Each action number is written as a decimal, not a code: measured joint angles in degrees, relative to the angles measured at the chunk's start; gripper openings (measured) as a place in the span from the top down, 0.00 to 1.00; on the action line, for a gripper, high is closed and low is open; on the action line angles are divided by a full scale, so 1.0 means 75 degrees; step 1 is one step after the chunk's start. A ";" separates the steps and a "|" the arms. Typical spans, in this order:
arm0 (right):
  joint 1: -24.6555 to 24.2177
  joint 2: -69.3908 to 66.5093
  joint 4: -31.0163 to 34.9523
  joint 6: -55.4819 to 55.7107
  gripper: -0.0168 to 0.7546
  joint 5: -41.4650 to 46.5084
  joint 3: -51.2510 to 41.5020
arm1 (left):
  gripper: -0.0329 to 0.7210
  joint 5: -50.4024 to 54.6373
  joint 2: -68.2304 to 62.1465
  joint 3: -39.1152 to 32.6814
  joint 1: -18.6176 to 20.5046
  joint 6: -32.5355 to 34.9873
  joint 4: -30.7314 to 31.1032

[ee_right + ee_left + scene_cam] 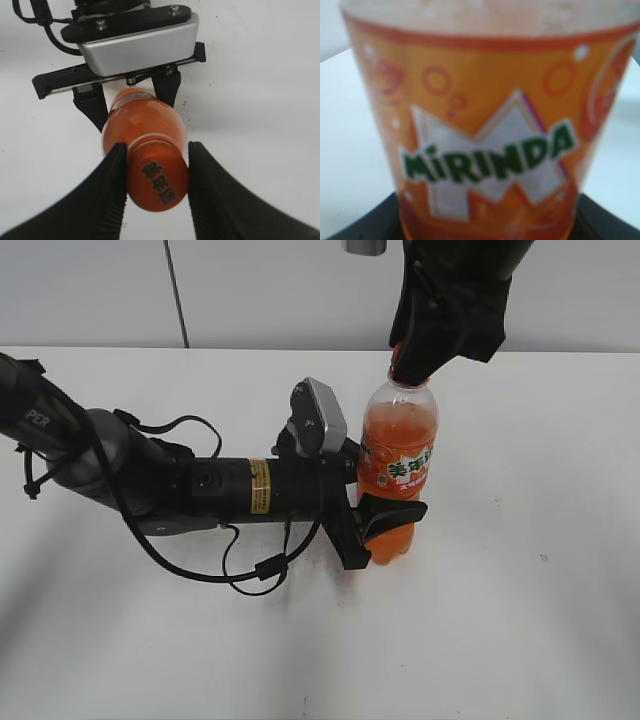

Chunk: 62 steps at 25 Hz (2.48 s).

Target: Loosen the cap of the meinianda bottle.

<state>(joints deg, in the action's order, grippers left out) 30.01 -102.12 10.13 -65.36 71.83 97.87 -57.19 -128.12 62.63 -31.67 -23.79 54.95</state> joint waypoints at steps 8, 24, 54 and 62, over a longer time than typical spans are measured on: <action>0.0000 0.0115 0.0000 0.0395 0.26 -0.0174 0.0107 | 0.42 0.0069 -0.0006 0.0000 0.0000 -0.0015 0.0026; -0.0591 0.0784 -0.0099 0.8082 0.24 -0.0204 0.0054 | 0.42 0.0061 -0.0006 0.0000 0.0000 -0.0007 0.0081; -0.1519 0.0174 0.3176 0.7122 0.45 -0.0222 -0.1138 | 0.42 0.0035 -0.0006 0.0000 0.0000 -0.0083 0.0284; -0.1526 0.0175 0.2779 0.7204 0.61 -0.0222 -0.1138 | 0.42 0.0025 -0.0006 0.0000 0.0025 -0.0089 0.0307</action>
<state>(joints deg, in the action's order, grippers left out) 18.57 -100.81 30.97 -11.33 70.16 89.34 -57.00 -128.17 62.63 -31.48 -24.46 57.25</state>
